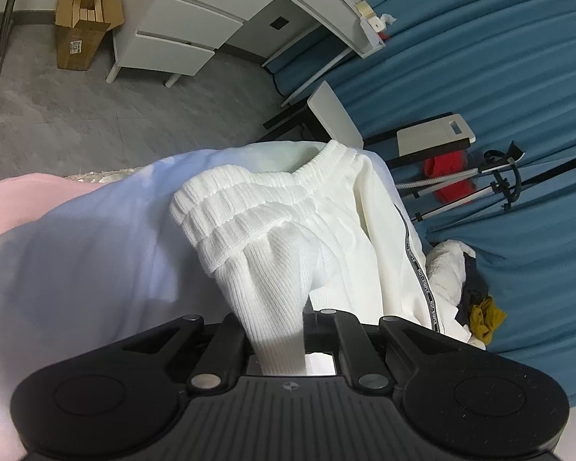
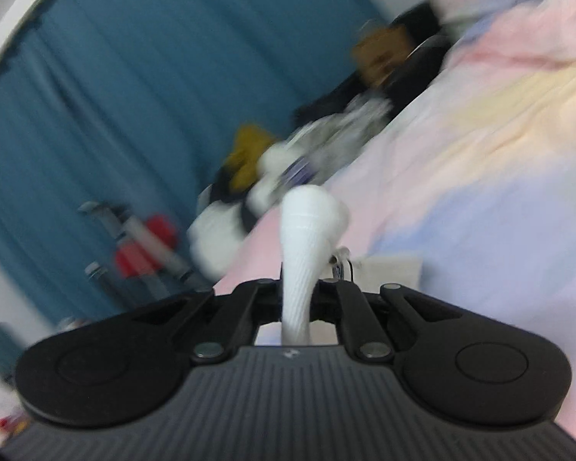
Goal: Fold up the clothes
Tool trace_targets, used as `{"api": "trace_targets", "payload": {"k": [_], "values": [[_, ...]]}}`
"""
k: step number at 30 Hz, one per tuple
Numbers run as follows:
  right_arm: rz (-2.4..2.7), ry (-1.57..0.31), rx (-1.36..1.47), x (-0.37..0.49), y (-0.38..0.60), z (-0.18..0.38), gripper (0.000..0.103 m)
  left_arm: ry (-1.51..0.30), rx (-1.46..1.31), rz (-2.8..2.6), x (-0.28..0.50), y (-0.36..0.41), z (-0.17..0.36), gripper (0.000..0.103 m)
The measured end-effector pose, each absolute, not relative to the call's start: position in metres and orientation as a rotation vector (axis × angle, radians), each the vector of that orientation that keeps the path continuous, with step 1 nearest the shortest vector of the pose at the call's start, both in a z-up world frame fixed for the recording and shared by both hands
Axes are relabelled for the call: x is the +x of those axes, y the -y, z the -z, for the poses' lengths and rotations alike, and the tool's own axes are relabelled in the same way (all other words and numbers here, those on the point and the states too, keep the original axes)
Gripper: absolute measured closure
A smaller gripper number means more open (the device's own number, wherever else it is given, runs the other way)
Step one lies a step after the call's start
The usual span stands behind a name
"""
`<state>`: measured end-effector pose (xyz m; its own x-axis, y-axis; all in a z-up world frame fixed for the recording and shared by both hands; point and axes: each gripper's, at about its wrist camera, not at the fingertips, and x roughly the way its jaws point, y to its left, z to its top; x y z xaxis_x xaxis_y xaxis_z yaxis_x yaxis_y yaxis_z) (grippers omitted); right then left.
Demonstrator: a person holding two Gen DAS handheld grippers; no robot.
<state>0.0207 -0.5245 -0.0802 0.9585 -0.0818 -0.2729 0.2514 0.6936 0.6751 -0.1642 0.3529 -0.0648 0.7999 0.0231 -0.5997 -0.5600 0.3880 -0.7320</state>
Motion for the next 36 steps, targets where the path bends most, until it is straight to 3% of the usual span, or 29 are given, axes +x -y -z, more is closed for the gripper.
{"api": "trace_targets", "payload": {"k": [5, 11, 15, 19, 21, 23, 24, 26, 27, 31, 36], "values": [[0.474, -0.106, 0.952, -0.027, 0.577, 0.117, 0.097, -0.558, -1.116, -0.378, -0.162, -0.349, 0.064, 0.096], [0.752, -0.563, 0.878, -0.031, 0.574, 0.166, 0.097, -0.623, -0.933, -0.426, -0.154, -0.333, 0.05, 0.096], [0.751, -0.636, 0.843, -0.039, 0.571, 0.178, 0.095, -0.685, -0.925, -0.44, -0.151, -0.336, 0.056, 0.095], [0.727, -0.569, 0.892, -0.037, 0.562, 0.162, 0.093, -0.711, -0.898, -0.427, -0.155, -0.338, 0.052, 0.084], [0.712, -0.547, 0.839, -0.034, 0.555, 0.145, 0.086, -0.711, -0.875, -0.422, -0.159, -0.338, 0.046, 0.078], [0.702, -0.524, 0.78, -0.03, 0.547, 0.127, 0.061, -0.695, -0.815, -0.43, -0.166, -0.333, 0.035, 0.055], [0.691, -0.5, 0.762, -0.026, 0.545, 0.12, 0.054, -0.689, -0.781, -0.437, -0.17, -0.328, 0.028, 0.045], [0.694, -0.462, 0.722, -0.028, 0.537, 0.107, 0.031, -0.677, -0.716, -0.434, -0.177, -0.317, 0.015, 0.041], [0.699, -0.443, 0.699, -0.03, 0.532, 0.101, 0.027, -0.672, -0.676, -0.43, -0.18, -0.311, 0.008, 0.037], [0.684, -0.381, 0.608, -0.035, 0.511, 0.08, 0.029, -0.625, -0.453, -0.409, -0.191, -0.271, -0.025, 0.023], [0.515, -0.325, 0.542, -0.035, 0.474, 0.054, 0.027, -0.592, -0.298, -0.314, -0.187, -0.213, -0.045, 0.022]]}}
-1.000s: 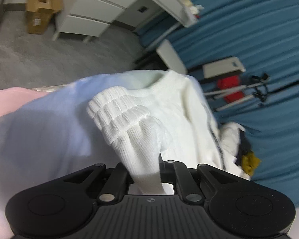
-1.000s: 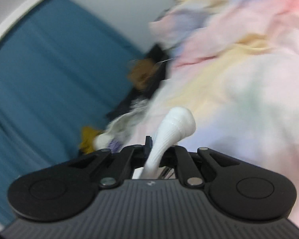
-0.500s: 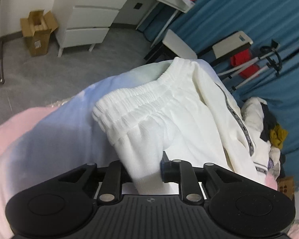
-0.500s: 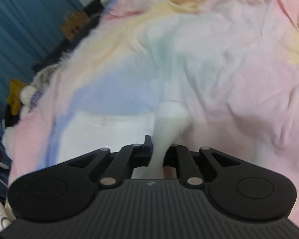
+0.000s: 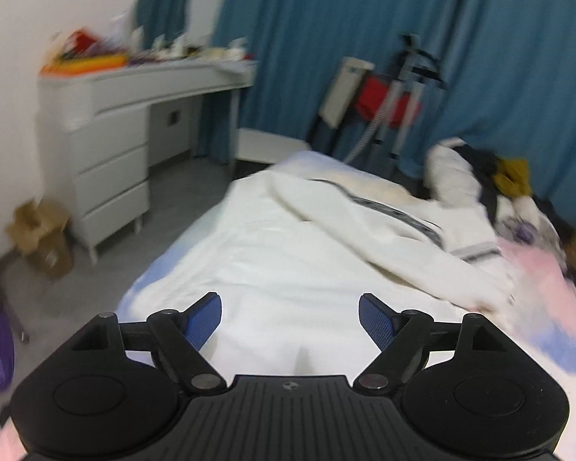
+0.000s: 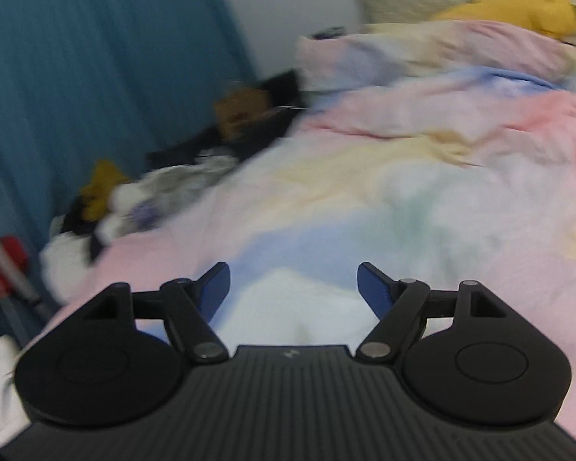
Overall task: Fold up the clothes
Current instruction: 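Lay the trousers flat and open both grippers, then grasp the white trouser leg edge with the right gripper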
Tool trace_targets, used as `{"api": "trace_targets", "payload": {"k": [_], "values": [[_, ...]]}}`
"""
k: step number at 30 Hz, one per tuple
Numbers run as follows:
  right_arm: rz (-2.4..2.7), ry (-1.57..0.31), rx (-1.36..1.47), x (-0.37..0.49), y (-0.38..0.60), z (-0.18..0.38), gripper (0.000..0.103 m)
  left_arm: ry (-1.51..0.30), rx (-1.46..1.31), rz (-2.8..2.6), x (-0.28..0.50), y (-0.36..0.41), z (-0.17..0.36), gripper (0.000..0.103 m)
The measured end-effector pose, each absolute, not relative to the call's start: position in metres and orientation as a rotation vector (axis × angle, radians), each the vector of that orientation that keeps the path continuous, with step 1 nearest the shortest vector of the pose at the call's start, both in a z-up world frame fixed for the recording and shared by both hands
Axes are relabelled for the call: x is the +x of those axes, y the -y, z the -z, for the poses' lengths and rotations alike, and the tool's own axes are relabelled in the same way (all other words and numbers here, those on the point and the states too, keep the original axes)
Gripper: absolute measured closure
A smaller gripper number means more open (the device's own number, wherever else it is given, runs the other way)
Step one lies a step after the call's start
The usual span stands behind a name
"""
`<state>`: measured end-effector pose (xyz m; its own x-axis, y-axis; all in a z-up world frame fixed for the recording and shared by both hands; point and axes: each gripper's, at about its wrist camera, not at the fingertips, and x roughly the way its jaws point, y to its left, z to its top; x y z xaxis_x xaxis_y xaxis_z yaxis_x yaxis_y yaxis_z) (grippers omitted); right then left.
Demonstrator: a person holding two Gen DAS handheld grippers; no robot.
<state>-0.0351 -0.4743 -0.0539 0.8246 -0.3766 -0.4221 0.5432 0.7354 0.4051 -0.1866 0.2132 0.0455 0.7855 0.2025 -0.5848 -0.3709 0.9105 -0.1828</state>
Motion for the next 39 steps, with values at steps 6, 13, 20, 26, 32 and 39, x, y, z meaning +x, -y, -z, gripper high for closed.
{"api": "trace_targets", "payload": {"k": [6, 13, 20, 26, 32, 39], "values": [[0.311, -0.38, 0.443, -0.022, 0.419, 0.046, 0.028, -0.577, -0.182, -0.16, -0.148, -0.142, -0.036, 0.022], [0.098, -0.428, 0.434, -0.011, 0.378, 0.054, 0.028, -0.614, -0.127, -0.053, -0.09, -0.078, -0.017, 0.022], [-0.09, -0.499, 0.478, 0.013, 0.348, 0.078, 0.031, -0.639, -0.151, 0.018, -0.042, -0.051, 0.021, 0.022], [-0.202, -0.605, 0.604, 0.057, 0.32, 0.113, 0.058, -0.641, -0.15, 0.028, -0.02, -0.048, 0.057, 0.023], [-0.329, -0.664, 0.721, 0.123, 0.279, 0.138, 0.061, -0.64, -0.128, 0.024, -0.015, -0.054, 0.081, 0.023], [-0.302, -0.733, 0.608, 0.146, 0.239, 0.159, 0.064, -0.64, -0.136, 0.046, -0.014, -0.054, 0.094, 0.023]]}}
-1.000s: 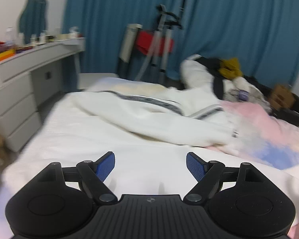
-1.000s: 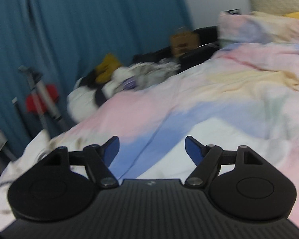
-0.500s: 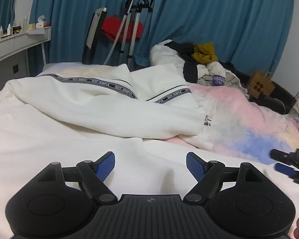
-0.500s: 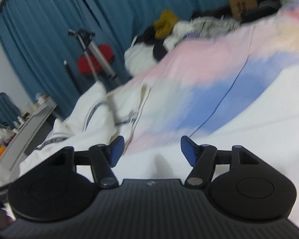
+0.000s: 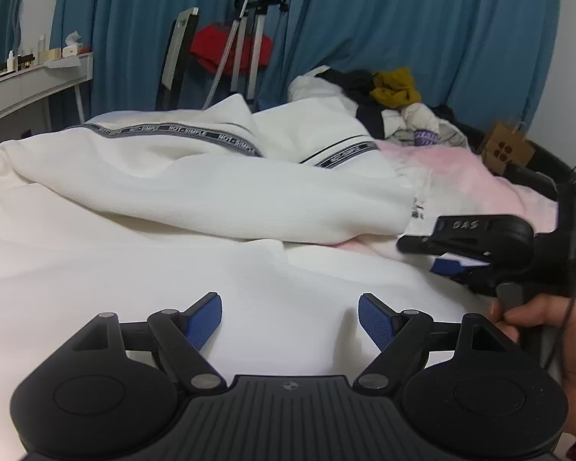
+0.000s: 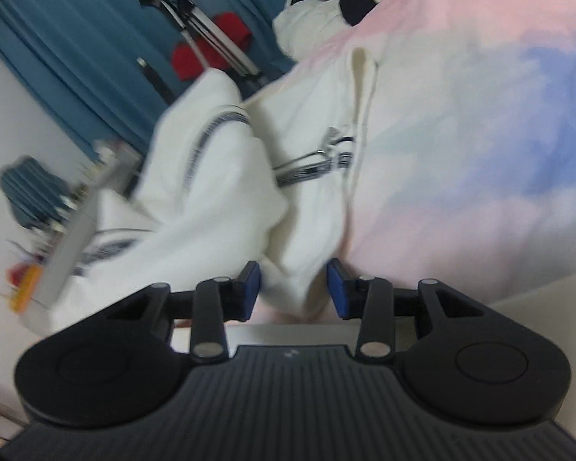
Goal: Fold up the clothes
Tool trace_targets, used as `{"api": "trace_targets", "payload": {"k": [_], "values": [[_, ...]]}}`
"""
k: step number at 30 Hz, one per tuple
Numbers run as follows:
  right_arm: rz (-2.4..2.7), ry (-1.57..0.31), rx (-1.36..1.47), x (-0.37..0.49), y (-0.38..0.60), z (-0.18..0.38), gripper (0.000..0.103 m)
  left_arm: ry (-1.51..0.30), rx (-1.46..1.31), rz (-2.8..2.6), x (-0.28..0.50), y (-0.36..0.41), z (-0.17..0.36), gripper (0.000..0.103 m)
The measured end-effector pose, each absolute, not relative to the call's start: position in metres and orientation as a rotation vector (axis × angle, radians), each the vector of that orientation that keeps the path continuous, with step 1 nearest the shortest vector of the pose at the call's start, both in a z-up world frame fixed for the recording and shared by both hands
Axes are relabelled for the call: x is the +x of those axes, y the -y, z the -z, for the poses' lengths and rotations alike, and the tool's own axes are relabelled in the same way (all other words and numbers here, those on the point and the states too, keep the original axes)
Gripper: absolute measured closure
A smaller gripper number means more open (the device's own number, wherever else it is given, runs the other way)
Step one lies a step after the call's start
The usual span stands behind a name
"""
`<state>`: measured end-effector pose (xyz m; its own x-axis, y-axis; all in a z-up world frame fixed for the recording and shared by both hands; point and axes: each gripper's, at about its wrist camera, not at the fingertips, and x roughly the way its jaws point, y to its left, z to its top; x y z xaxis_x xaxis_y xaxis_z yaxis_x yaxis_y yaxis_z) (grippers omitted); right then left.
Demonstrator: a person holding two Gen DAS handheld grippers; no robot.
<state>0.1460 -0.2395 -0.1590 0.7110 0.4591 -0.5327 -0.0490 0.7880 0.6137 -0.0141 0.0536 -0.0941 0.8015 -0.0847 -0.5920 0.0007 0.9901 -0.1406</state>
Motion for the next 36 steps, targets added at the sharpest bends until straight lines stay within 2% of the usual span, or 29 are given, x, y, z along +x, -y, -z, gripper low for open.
{"api": "trace_targets", "payload": {"k": [2, 4, 11, 17, 21, 25, 30, 34, 36], "values": [[-0.303, -0.734, 0.653, 0.144, 0.245, 0.162, 0.081, -0.633, -0.136, 0.054, -0.015, -0.054, 0.094, 0.023], [-0.306, -0.715, 0.688, 0.141, 0.252, 0.158, 0.088, -0.626, -0.143, 0.063, -0.018, -0.056, 0.093, 0.023], [-0.194, -0.569, 0.71, 0.127, 0.311, 0.11, 0.097, -0.595, -0.189, 0.082, -0.025, -0.064, 0.087, 0.023], [-0.019, -0.439, 0.734, 0.118, 0.398, 0.068, 0.097, -0.571, -0.192, 0.109, -0.031, -0.064, 0.082, 0.023], [0.116, -0.348, 0.719, 0.109, 0.45, 0.061, 0.097, -0.572, -0.188, 0.123, -0.033, -0.062, 0.082, 0.023], [0.273, -0.291, 0.734, 0.097, 0.504, 0.077, 0.096, -0.579, -0.187, 0.125, -0.031, -0.061, 0.085, 0.023], [0.297, -0.346, 0.828, 0.091, 0.538, 0.119, 0.095, -0.587, -0.181, 0.124, -0.03, -0.058, 0.088, 0.023], [0.321, -0.345, 0.828, 0.08, 0.547, 0.119, 0.094, -0.588, -0.183, 0.124, -0.031, -0.059, 0.087, 0.023], [0.308, -0.344, 0.922, 0.075, 0.55, 0.121, 0.091, -0.587, -0.186, 0.128, -0.032, -0.058, 0.086, 0.023]]}}
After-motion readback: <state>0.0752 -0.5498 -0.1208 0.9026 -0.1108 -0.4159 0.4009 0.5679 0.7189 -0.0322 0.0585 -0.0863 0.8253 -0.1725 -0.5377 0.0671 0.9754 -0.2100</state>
